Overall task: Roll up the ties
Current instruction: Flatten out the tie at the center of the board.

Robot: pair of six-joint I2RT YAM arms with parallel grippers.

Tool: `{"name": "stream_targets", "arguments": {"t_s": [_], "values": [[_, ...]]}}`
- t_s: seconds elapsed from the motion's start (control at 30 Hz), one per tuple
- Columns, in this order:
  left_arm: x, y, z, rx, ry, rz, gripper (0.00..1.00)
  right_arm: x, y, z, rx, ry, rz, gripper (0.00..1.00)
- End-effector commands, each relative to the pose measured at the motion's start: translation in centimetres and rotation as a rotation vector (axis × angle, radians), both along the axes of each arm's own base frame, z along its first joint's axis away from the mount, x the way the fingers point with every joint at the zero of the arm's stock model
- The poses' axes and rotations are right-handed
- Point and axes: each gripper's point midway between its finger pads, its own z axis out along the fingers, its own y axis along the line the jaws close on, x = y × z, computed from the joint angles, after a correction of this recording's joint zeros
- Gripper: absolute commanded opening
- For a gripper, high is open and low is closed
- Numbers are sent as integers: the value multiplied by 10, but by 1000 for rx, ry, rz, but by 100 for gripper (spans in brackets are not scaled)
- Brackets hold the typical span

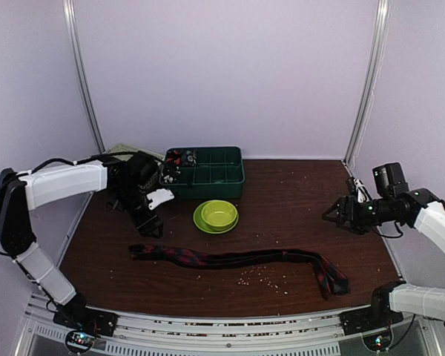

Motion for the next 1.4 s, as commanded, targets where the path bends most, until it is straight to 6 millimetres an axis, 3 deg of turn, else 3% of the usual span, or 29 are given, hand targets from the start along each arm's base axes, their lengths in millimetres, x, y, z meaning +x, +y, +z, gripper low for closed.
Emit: {"name": "stream_targets", "arguments": {"t_s": [0.0,0.03,0.1,0.23,0.37,0.5,0.67,0.93,1.07,1.2,1.27,1.37], "values": [[27,-14,88,-242,-308,100,89,-37,30,-15,1,11,110,65],[23,-21,101,-325,-338,96,97,-43,37,-19,4,14,129,63],[14,-33,133,-500,-414,85,98,-54,49,-29,4,23,161,61],[4,-34,179,-741,-565,133,98,-59,57,-48,-29,42,178,58],[-8,-43,193,-857,-560,110,98,-39,61,-63,-103,29,189,55],[-6,-51,168,-790,-481,125,98,-10,63,-70,-169,43,194,51],[2,-60,139,-706,-407,141,98,24,55,-89,-78,135,157,41],[-1,-90,118,-658,-344,23,98,48,50,-125,-13,233,143,27],[-31,-137,109,-674,-289,-180,98,55,52,-90,8,128,145,27],[-53,-180,69,-588,-181,-312,98,40,57,-57,-32,24,212,47],[-56,-197,52,-565,-150,-339,98,30,63,-50,-70,-3,260,55],[-57,-217,26,-497,-136,-383,98,20,74,-55,-109,-5,320,58]]}}
